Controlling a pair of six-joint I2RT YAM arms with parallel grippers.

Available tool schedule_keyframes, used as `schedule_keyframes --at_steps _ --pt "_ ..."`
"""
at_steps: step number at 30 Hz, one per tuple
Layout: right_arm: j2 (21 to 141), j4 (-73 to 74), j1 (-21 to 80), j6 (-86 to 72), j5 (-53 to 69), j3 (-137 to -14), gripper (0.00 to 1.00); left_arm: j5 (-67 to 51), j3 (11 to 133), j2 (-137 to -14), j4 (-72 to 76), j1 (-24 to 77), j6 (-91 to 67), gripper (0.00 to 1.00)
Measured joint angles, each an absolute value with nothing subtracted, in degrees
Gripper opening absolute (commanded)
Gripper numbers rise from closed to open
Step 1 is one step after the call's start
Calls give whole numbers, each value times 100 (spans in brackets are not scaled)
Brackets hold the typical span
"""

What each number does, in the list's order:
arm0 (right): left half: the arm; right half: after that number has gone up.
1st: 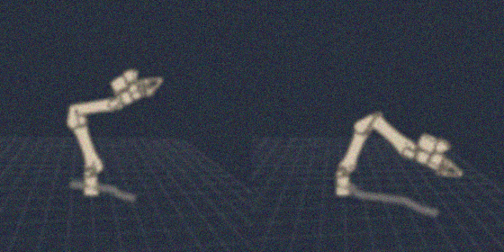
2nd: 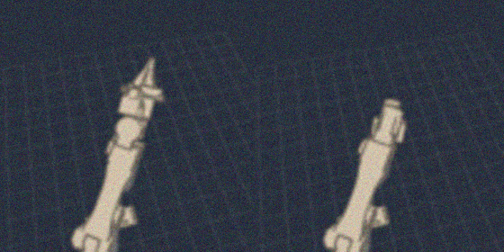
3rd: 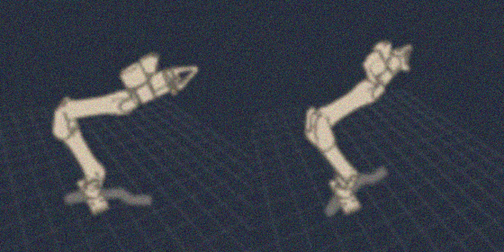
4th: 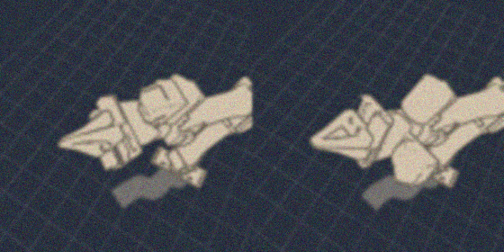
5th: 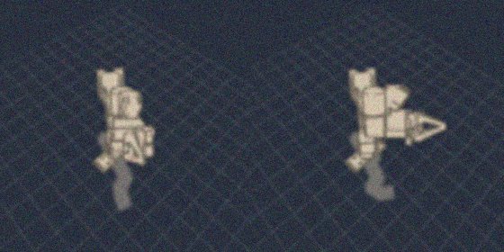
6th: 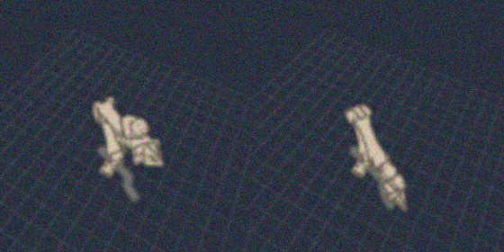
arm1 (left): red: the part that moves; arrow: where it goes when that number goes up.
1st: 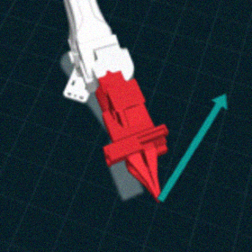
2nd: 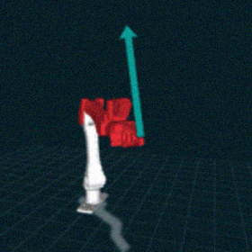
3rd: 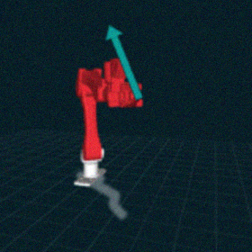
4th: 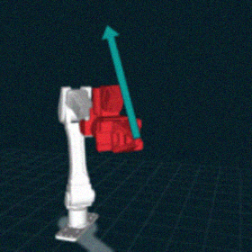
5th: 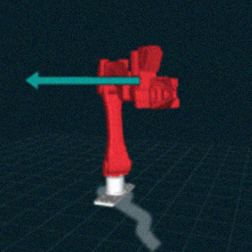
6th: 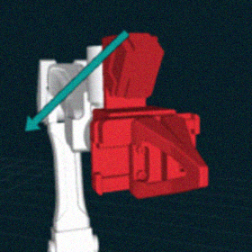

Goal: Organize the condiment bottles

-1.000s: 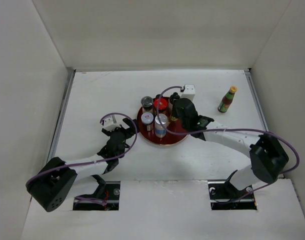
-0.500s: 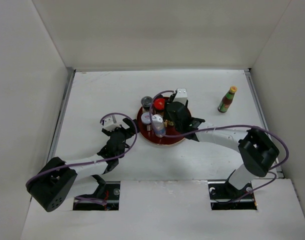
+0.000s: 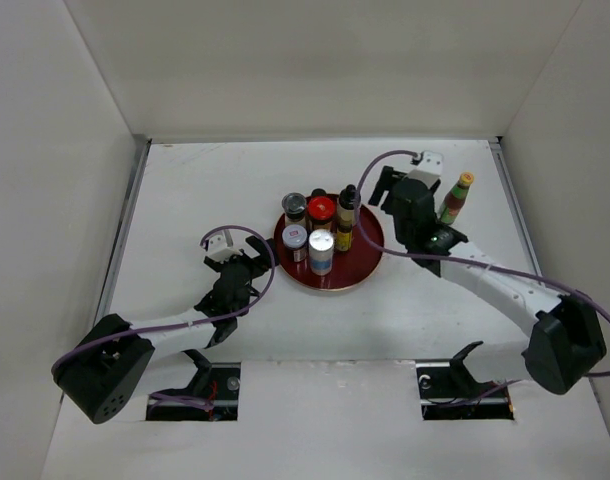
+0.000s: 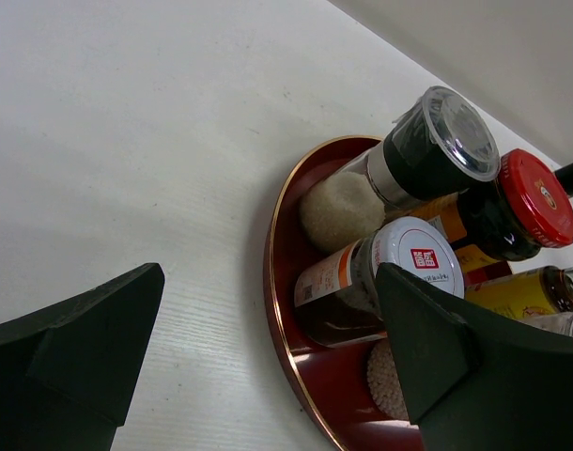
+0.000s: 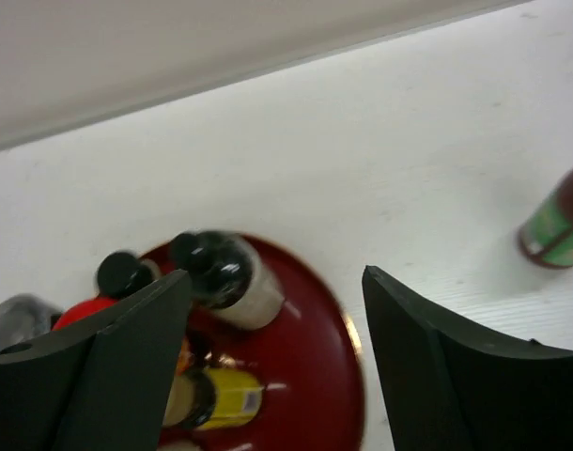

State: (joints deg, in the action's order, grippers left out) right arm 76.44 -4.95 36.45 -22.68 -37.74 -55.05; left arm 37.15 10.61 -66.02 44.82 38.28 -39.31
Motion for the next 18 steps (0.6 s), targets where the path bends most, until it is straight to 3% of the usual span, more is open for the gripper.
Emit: schedule_keyframes --at_steps 13,18 --pt "7612 -287 847 -1896 -3879 -5535 95 3691 1061 -6626 4482 3828 -3938 100" --pt "8259 -252 548 -1793 -3660 -5732 92 3684 1061 -6646 4482 3826 -3942 100"
